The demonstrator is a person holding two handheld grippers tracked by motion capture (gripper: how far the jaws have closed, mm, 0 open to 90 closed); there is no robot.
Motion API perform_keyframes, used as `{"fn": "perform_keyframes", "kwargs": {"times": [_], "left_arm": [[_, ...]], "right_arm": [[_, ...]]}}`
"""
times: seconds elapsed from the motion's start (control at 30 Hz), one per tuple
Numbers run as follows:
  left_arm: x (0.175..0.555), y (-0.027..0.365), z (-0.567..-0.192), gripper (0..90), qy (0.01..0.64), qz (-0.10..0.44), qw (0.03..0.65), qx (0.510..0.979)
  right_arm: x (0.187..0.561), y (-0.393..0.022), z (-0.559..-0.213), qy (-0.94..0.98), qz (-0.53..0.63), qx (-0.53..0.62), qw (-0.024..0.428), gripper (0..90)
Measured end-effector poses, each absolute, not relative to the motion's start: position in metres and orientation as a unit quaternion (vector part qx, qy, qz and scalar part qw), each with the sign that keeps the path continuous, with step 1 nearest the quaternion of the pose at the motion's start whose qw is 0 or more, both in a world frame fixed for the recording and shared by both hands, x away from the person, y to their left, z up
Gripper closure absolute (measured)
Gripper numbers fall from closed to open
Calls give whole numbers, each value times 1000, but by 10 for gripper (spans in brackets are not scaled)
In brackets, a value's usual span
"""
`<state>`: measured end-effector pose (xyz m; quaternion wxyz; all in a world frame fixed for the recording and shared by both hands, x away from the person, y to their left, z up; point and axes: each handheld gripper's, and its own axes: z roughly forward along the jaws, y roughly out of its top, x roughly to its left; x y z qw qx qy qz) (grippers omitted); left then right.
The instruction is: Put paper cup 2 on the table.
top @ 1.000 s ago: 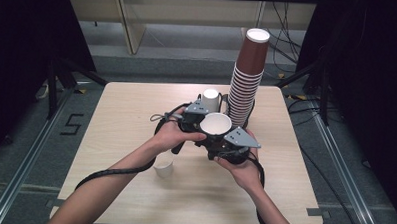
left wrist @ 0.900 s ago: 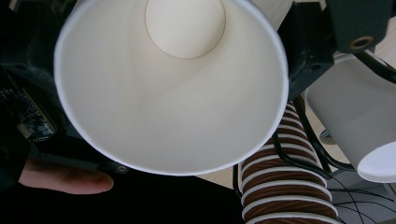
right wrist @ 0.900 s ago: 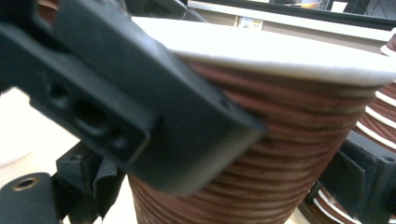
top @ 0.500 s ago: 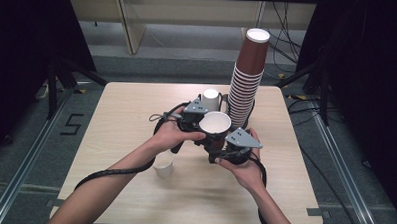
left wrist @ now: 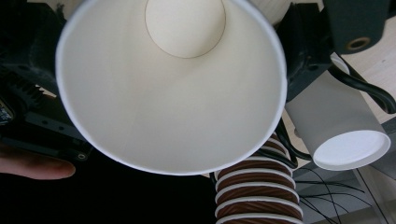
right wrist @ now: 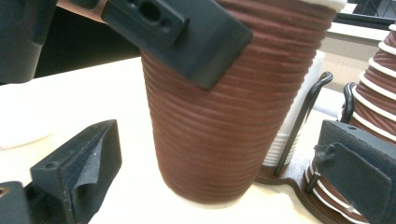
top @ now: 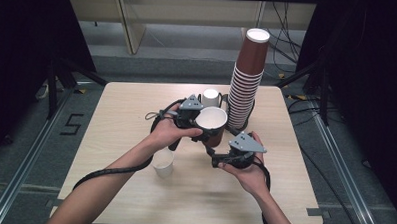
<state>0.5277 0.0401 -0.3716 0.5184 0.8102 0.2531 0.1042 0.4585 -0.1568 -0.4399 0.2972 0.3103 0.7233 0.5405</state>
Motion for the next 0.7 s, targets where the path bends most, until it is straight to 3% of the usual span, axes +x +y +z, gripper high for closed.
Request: {"fn": "perform_keyframes", "kwargs": {"times": [0.7], "left_arm": [[534, 62, -373, 131, 293, 139, 509, 797]], "right_arm": [[449, -165, -444, 716, 548, 322, 289, 63]]}}
